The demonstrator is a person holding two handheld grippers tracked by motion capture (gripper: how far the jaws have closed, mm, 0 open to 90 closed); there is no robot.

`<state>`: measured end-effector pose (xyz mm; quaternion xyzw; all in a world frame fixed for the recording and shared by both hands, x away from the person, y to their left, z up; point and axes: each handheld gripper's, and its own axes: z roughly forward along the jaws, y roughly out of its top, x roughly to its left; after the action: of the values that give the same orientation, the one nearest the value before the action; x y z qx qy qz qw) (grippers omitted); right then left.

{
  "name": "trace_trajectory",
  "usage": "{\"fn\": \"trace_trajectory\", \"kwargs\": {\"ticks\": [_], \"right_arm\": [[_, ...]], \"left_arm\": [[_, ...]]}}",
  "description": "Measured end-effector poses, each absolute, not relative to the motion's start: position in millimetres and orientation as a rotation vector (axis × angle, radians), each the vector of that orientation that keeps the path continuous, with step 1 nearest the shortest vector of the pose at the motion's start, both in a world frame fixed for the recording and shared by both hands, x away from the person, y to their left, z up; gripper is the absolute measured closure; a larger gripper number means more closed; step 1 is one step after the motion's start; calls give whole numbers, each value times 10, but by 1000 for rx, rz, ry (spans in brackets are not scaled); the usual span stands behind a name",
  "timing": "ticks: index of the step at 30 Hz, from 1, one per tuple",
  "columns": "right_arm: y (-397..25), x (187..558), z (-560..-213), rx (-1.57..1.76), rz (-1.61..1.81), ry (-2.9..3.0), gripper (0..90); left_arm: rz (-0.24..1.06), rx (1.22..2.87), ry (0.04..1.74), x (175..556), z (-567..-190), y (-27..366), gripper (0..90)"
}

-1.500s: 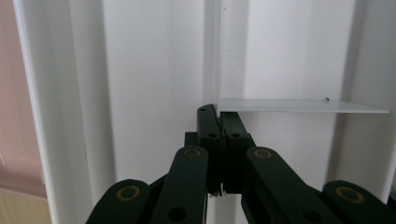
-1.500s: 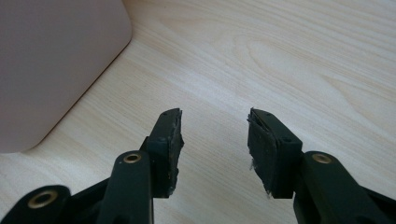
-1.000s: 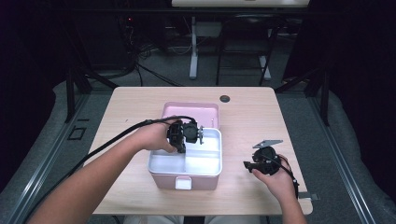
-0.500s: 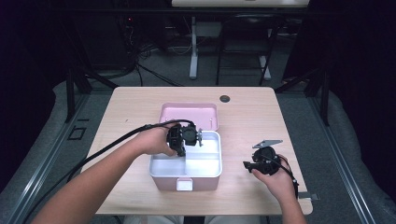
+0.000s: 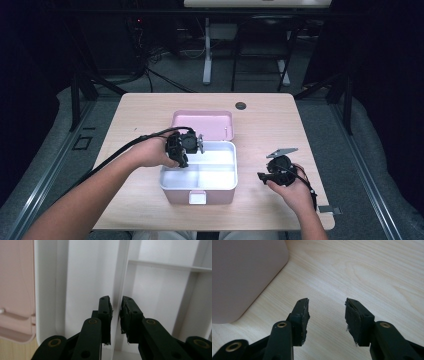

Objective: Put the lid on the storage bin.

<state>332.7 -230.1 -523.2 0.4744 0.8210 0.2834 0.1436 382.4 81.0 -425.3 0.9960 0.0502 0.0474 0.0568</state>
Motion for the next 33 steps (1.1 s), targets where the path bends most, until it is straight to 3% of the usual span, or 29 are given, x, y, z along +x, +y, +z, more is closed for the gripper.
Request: {"fn": "trace_trajectory", "kwargs": {"ticks": [12,23,33], "right_arm": [[-2096,3560,-4992,1315,811,2430,534],[-1985,3991,-4741,1388,853,2409,535],[-1773,4445,-4552,1447,926,2333,549]], "left_arm": [[112,2889,360,3816,-4320,1182,721],[77,2748,426,3805,-4453,1376,742],[95,2743,417,3778,-4457,1382,767]]}}
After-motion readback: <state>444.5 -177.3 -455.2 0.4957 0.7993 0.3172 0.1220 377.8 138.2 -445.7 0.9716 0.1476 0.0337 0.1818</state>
